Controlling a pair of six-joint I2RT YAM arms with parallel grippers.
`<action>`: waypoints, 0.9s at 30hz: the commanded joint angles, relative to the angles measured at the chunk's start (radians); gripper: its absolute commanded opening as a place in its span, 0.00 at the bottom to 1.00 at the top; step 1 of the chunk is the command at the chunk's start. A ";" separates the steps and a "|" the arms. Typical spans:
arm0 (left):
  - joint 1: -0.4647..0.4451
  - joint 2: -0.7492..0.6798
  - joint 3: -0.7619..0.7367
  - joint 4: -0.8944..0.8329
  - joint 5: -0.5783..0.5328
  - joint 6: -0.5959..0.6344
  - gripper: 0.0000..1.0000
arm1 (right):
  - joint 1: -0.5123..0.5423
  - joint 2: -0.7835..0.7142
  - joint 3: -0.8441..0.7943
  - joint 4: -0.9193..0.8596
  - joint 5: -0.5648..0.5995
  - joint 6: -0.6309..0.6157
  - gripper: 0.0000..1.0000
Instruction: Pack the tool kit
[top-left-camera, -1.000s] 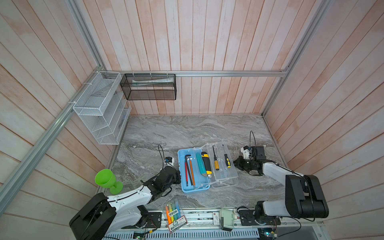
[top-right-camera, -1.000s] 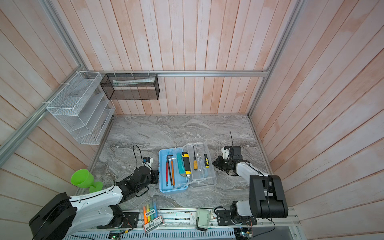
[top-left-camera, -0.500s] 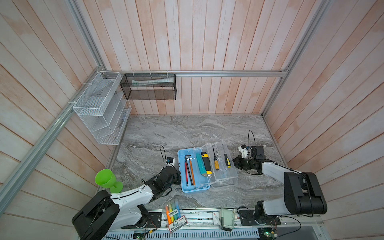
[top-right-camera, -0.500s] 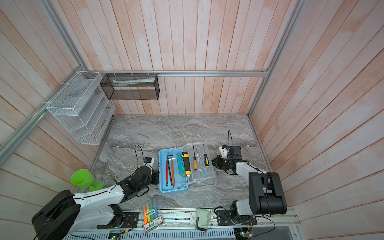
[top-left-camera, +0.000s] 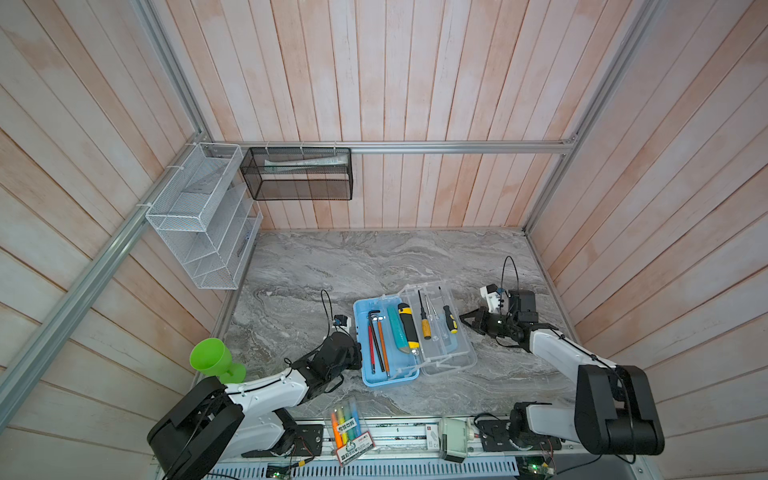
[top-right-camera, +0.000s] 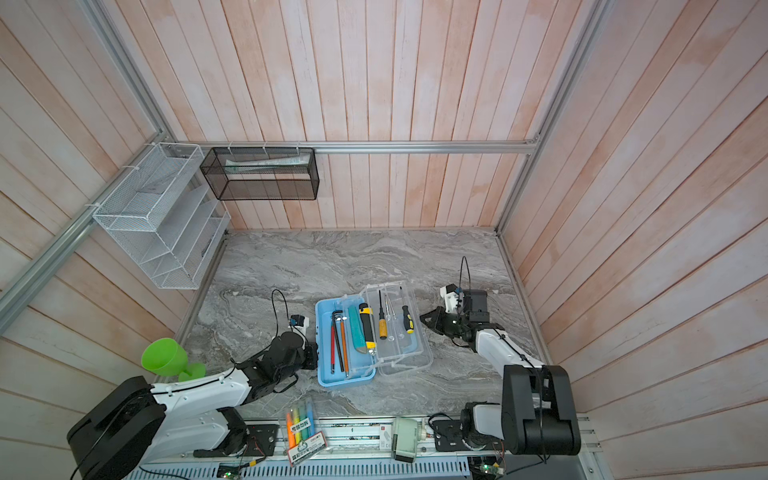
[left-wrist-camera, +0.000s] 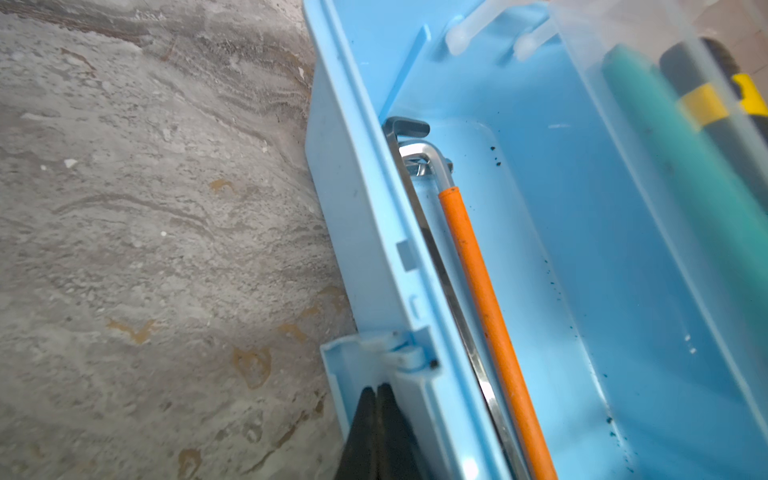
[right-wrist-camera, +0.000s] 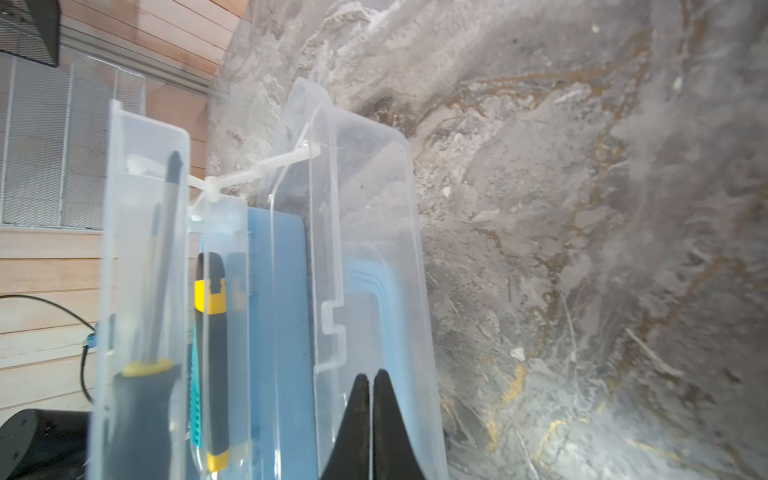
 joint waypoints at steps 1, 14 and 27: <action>-0.012 -0.003 0.023 0.155 0.083 0.022 0.00 | 0.027 -0.037 0.011 -0.056 -0.193 -0.002 0.00; 0.006 -0.083 -0.031 0.144 0.060 0.014 0.00 | 0.147 -0.234 0.043 -0.121 -0.097 0.111 0.00; 0.046 -0.188 -0.110 0.128 0.061 0.007 0.00 | 0.482 -0.121 0.195 -0.054 0.079 0.203 0.00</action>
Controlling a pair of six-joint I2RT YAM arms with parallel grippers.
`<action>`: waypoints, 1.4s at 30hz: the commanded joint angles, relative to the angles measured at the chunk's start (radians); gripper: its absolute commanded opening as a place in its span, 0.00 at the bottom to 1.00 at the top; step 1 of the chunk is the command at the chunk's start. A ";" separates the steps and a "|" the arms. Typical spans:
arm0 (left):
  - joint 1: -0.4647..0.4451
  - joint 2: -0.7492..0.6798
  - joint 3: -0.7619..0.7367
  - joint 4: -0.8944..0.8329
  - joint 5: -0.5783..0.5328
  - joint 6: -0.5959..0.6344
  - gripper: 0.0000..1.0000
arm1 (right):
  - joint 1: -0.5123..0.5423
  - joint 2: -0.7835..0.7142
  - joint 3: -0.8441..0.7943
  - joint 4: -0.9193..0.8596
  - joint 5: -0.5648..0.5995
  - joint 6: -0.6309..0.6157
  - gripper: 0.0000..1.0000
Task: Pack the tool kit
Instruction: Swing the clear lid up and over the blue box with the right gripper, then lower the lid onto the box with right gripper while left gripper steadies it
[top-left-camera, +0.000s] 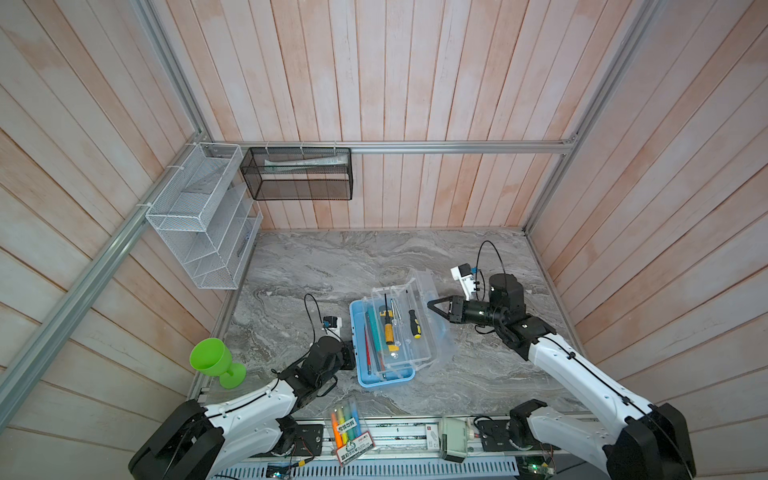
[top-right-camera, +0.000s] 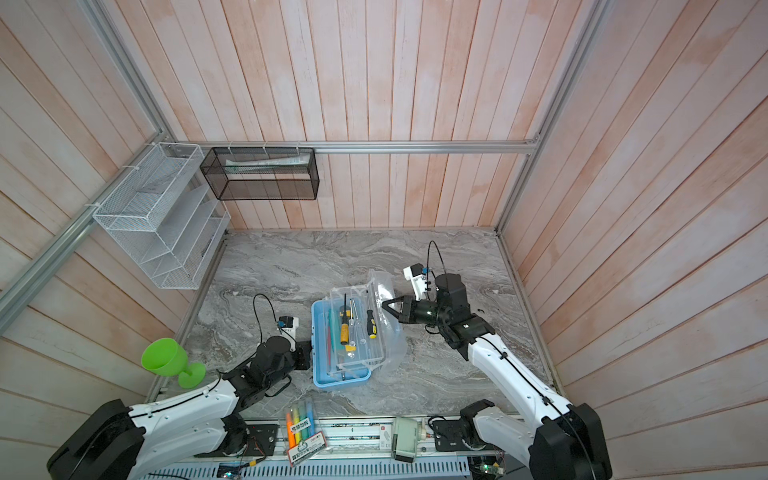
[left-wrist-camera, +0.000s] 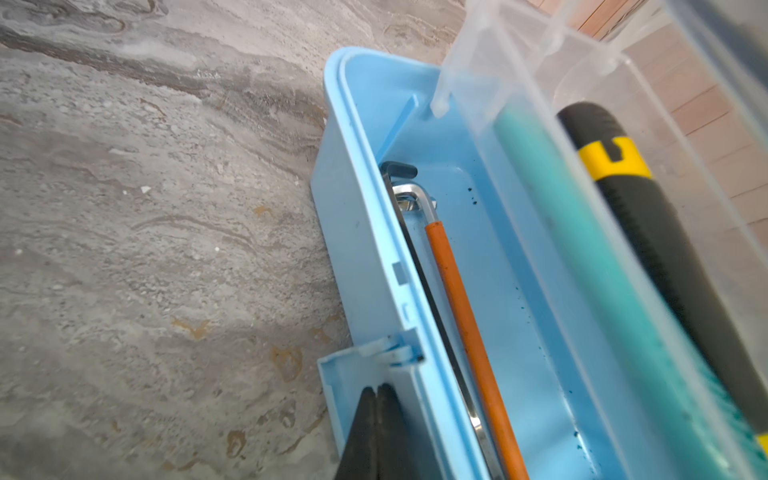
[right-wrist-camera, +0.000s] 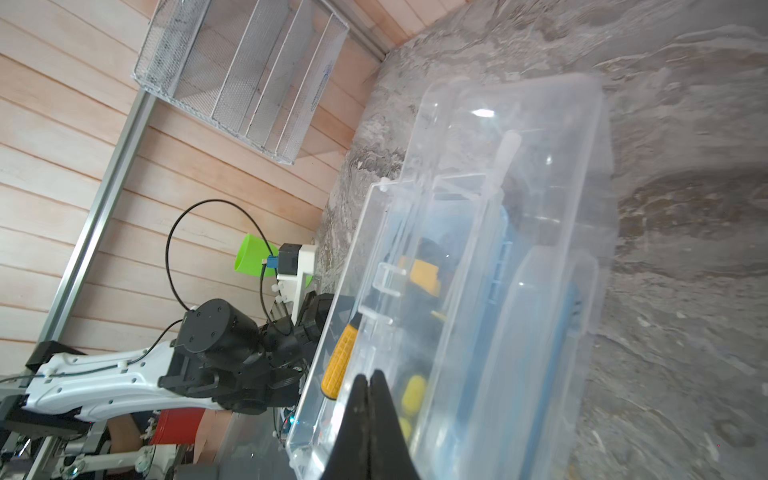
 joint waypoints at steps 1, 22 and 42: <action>-0.002 -0.024 -0.020 0.083 0.055 0.004 0.00 | 0.078 0.069 0.020 -0.082 0.049 0.025 0.00; 0.011 -0.273 -0.024 -0.237 -0.082 -0.112 0.00 | 0.353 0.414 0.367 -0.068 0.097 -0.091 0.00; -0.126 -0.048 0.303 -0.401 0.013 -0.124 0.65 | 0.316 0.264 0.276 -0.335 0.522 -0.397 0.60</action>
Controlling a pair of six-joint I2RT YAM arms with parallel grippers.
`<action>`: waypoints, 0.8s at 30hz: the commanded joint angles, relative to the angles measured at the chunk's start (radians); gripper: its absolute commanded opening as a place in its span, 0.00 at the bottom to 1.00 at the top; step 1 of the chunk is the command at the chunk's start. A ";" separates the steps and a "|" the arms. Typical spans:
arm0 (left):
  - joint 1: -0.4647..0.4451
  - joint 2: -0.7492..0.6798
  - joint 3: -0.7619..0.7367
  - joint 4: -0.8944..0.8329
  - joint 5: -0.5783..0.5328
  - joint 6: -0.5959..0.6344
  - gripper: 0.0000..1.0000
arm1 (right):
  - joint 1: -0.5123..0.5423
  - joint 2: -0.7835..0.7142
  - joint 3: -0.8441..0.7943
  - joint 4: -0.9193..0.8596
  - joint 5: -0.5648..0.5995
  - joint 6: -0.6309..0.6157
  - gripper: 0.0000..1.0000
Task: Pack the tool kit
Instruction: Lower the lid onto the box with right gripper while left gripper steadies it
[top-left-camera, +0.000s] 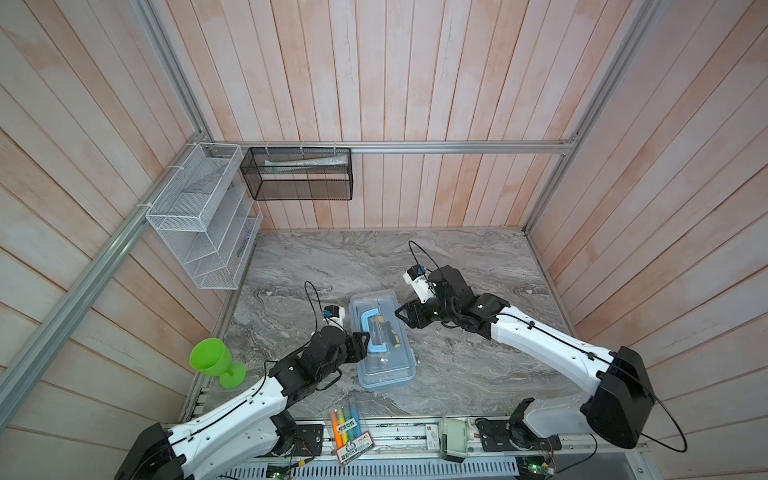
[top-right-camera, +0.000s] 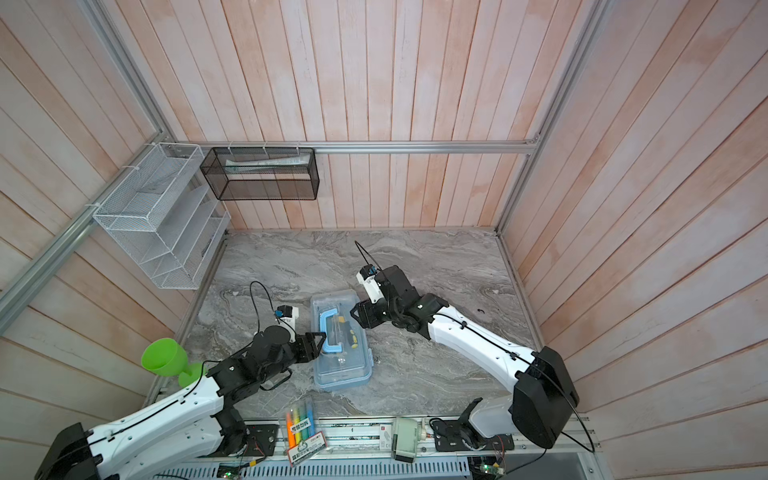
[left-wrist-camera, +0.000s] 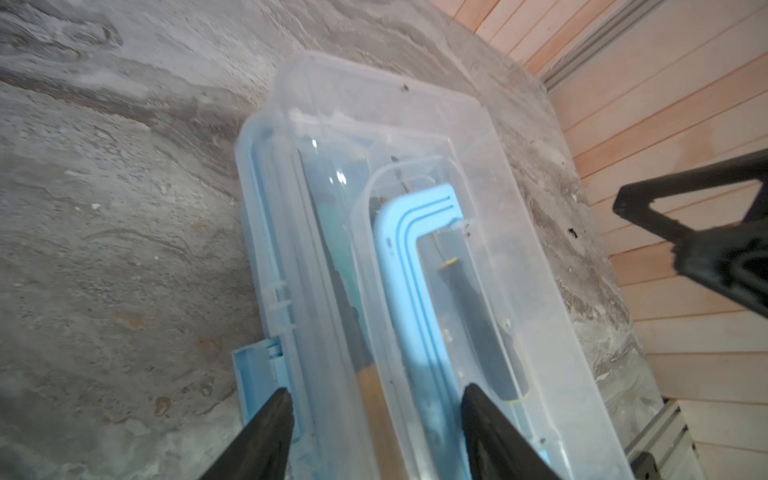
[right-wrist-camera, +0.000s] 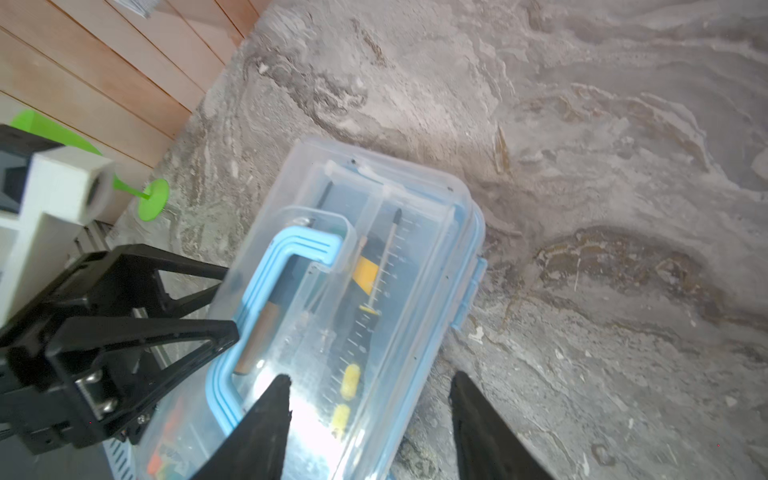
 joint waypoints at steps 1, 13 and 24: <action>-0.031 0.074 0.052 -0.009 0.005 0.027 0.65 | -0.008 -0.011 -0.037 0.019 0.007 -0.030 0.61; -0.104 0.115 0.004 0.099 -0.006 -0.044 0.40 | -0.036 0.108 -0.021 0.074 -0.052 -0.083 0.61; -0.221 0.231 0.022 0.201 -0.042 -0.091 0.36 | -0.038 0.161 0.017 0.060 -0.017 -0.106 0.61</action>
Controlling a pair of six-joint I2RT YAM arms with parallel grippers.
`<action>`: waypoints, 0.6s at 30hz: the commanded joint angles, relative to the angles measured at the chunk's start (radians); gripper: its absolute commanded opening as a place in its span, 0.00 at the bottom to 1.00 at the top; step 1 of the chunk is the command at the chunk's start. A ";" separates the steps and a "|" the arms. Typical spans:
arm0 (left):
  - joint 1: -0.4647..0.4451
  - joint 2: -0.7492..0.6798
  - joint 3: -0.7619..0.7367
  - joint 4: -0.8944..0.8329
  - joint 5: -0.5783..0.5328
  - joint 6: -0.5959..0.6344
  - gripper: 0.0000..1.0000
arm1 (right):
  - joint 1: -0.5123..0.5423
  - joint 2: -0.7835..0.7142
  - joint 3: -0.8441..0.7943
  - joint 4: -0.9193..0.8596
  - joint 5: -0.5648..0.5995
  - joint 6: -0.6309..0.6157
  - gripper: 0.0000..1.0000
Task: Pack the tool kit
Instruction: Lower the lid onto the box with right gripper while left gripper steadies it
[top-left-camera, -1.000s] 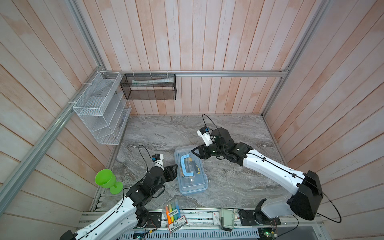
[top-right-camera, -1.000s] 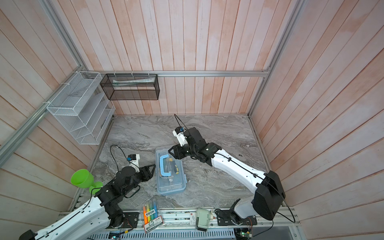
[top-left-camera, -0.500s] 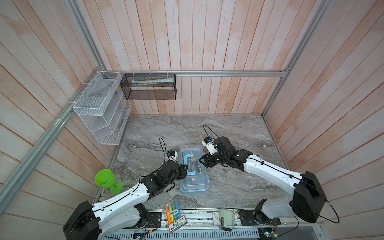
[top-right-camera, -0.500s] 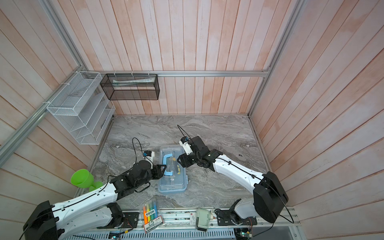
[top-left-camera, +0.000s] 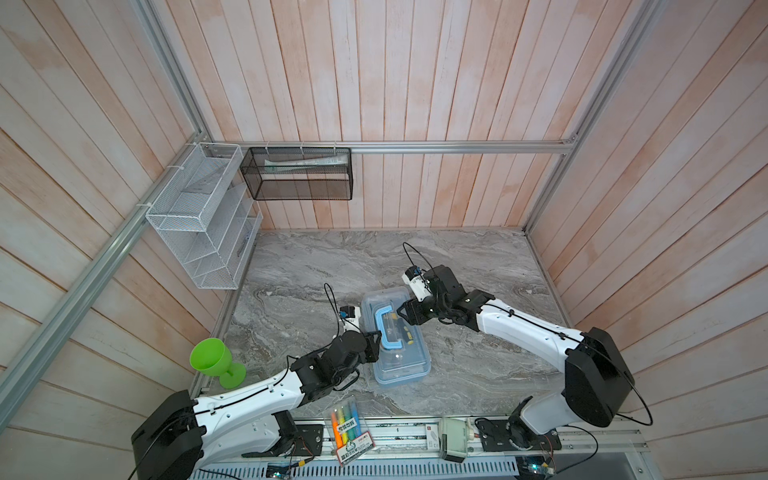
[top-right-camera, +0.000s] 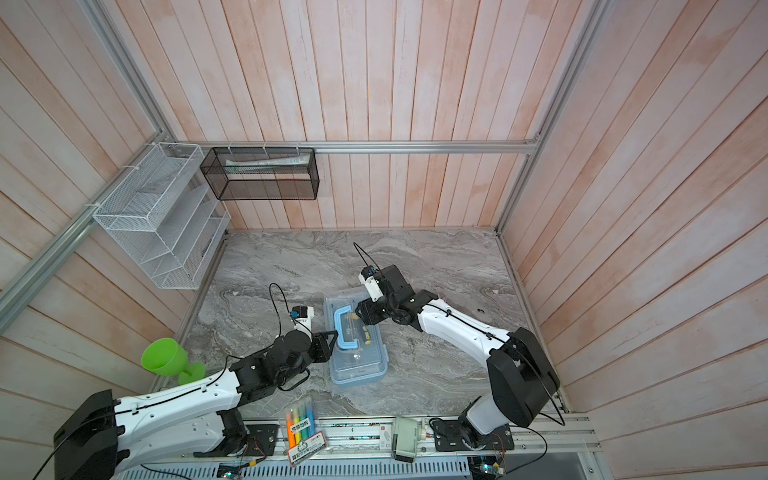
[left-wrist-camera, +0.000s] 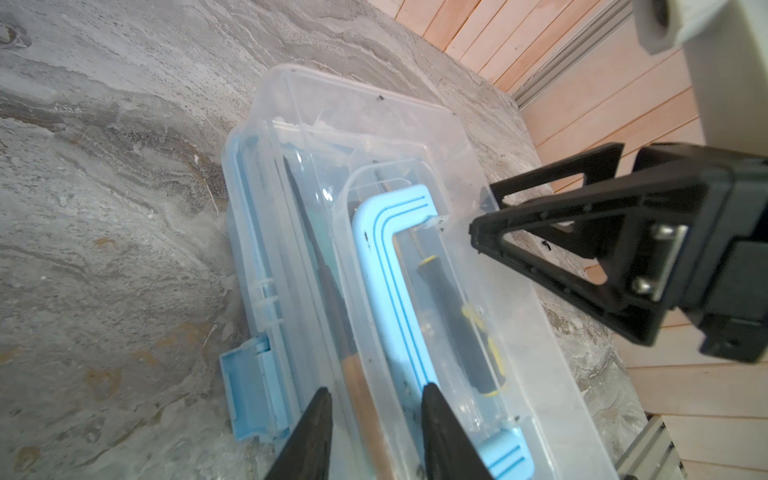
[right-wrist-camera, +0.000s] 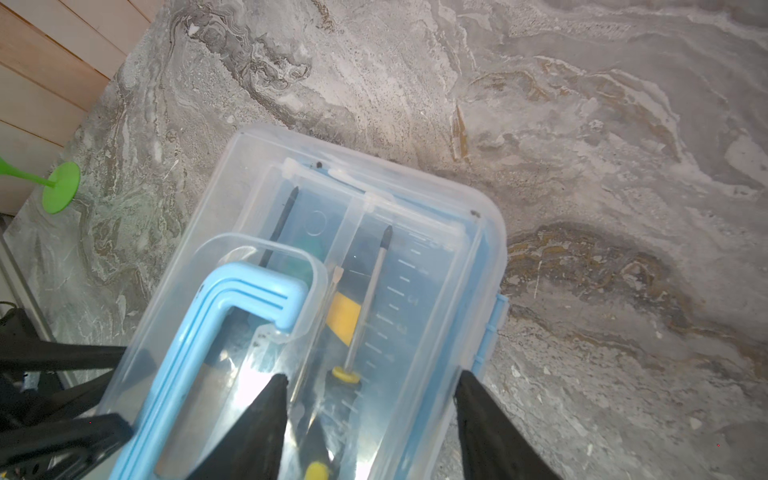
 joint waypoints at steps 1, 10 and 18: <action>-0.052 0.098 0.022 -0.003 0.132 0.013 0.36 | 0.017 0.026 0.004 -0.009 -0.044 -0.024 0.61; -0.060 0.196 0.174 -0.078 0.069 0.090 0.50 | -0.062 -0.058 -0.045 0.016 -0.060 0.024 0.61; 0.006 0.027 0.248 -0.361 -0.039 0.106 0.83 | -0.103 -0.106 -0.077 0.048 -0.152 0.011 0.61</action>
